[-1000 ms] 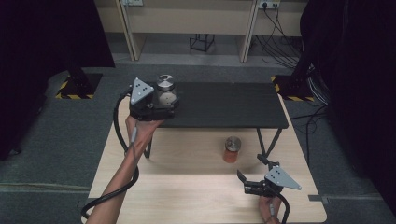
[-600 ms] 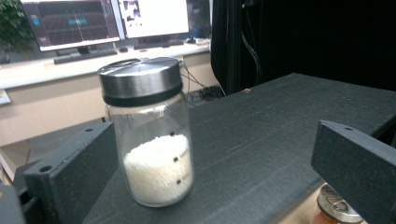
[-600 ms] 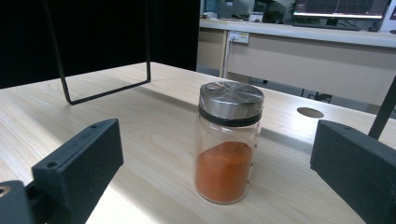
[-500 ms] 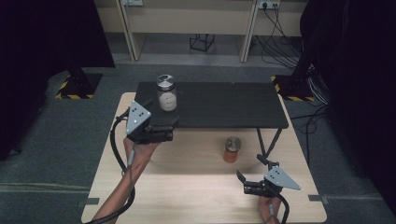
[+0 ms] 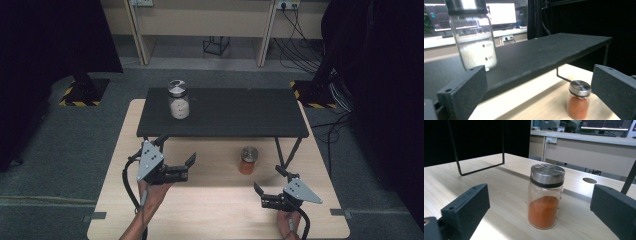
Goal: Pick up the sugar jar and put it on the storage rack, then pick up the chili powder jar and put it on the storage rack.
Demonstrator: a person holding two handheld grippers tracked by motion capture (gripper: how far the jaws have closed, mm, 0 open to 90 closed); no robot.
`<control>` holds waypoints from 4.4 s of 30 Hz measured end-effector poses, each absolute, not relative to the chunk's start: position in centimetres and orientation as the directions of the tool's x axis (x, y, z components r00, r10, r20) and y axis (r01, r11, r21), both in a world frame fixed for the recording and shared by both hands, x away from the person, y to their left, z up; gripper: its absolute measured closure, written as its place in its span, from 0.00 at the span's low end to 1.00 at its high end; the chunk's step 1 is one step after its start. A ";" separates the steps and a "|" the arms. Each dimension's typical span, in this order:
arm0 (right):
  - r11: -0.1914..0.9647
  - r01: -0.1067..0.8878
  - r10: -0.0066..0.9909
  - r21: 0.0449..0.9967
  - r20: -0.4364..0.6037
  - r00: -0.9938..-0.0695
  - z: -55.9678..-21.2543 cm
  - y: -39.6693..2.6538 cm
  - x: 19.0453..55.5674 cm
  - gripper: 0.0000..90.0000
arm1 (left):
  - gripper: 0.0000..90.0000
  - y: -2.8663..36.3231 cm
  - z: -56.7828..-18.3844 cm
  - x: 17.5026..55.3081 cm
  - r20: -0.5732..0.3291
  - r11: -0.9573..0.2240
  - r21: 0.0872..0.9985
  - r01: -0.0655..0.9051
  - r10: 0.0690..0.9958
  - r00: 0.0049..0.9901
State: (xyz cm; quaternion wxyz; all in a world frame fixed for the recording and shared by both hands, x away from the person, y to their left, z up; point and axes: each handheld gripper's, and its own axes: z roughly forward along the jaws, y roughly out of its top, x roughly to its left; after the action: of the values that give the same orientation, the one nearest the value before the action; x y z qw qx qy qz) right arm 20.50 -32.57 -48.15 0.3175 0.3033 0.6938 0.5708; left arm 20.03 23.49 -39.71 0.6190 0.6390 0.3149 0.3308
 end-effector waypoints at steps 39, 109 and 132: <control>0.164 0.064 0.783 0.984 -0.090 -0.615 -48.2 -32.5 20.7 0.03 | 0.00 25.1 -53.1 17.9 -0.062 0.001 0.996 0.094 0.759 0.648; 0.168 0.069 0.781 0.983 -0.090 -0.618 -48.2 -32.4 20.7 0.03 | 0.01 24.5 -53.4 17.4 -0.028 -0.045 0.994 0.096 0.763 0.646; 0.189 0.076 0.776 0.979 -0.101 -0.622 -48.2 -32.1 20.9 0.03 | 0.01 24.5 -53.3 17.7 -0.021 -0.057 0.994 0.097 0.750 0.661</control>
State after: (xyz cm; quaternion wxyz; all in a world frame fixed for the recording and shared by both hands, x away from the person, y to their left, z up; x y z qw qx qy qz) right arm 20.91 -32.07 -48.21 0.3124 0.3023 0.7048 0.5606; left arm 17.67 24.49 -53.26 0.6113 0.6760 0.3130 0.2672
